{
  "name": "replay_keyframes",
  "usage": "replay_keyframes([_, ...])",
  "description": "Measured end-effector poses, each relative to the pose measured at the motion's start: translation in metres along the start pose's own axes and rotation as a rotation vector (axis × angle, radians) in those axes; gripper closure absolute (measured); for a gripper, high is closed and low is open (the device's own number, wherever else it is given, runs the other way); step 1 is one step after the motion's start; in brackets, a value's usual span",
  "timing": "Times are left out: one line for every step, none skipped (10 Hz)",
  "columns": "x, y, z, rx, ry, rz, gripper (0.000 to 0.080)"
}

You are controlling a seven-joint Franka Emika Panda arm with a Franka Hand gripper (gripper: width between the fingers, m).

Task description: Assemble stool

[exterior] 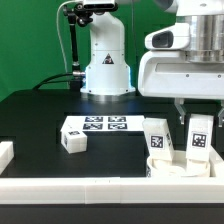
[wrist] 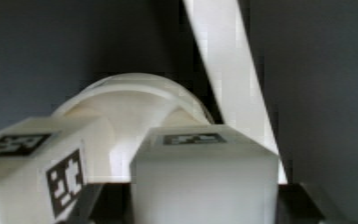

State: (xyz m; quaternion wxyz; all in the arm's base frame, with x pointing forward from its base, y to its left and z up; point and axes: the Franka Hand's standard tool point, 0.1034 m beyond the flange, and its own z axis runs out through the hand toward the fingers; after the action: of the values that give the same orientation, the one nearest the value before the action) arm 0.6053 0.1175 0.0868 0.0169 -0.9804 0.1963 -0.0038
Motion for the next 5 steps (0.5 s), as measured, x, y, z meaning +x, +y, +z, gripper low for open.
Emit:
replay_keyframes([-0.0003,-0.0005,0.0000,0.002,-0.001,0.065,0.0461])
replay_keyframes([-0.0007,-0.0010,0.0000,0.003,-0.002,0.109,0.0461])
replay_keyframes([-0.0017,-0.0027,0.0001,0.012,-0.008,0.196,0.0461])
replay_keyframes([-0.0024,-0.0033,0.0004,0.019,-0.014,0.262,0.0461])
replay_keyframes([-0.0011,-0.0017,0.0006,0.048,-0.028,0.360,0.0461])
